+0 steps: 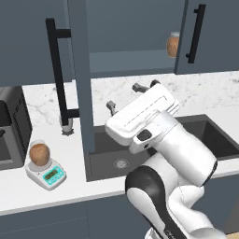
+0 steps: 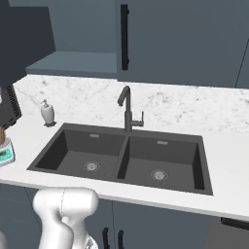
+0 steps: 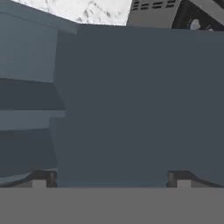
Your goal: Pick the honey bottle and place it on the digital scale for weighing, and close the cabinet.
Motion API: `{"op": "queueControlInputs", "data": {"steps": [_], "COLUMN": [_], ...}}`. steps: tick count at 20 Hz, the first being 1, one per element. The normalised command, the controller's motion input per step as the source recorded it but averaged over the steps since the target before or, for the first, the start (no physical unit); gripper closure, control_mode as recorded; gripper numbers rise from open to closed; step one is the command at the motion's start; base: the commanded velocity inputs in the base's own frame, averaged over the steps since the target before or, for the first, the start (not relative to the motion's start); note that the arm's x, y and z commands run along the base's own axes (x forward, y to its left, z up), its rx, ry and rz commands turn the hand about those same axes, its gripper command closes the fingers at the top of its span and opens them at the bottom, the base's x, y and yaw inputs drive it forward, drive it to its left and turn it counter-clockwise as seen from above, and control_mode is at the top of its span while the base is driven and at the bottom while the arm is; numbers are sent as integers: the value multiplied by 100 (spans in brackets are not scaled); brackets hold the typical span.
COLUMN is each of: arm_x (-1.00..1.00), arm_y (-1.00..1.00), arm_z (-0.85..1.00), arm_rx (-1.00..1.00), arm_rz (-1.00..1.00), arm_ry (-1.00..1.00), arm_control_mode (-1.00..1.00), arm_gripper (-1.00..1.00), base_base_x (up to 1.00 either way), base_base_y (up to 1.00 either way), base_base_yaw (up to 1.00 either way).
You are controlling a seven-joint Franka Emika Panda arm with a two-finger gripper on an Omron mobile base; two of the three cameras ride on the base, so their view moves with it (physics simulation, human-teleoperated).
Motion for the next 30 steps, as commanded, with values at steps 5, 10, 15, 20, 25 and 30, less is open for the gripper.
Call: {"op": "queueControlInputs", "data": {"steps": [5,10,15,20,25,30], "arm_x": [-96,-99,-100,-96,-46,-53], "arm_y": [100,51,32,85,97,66], "arm_z": [-100,-86,-44,-95,-100,-50], "arm_rx": [14,22,30,30,16,15], "arm_rz": [-41,-25,-28,-29,-27,-19], "arm_ry": [-56,-68,-52,-47,-20,-8], "arm_control_mode": [-100,-100,-100,-100,-100,-100], "arm_gripper": [-100,-100,-100,-100,-100,-100], "base_base_x": [0,0,0,0,0,0], "base_base_y": [0,0,0,0,0,0], "base_base_yaw": [0,0,0,0,0,0]}}
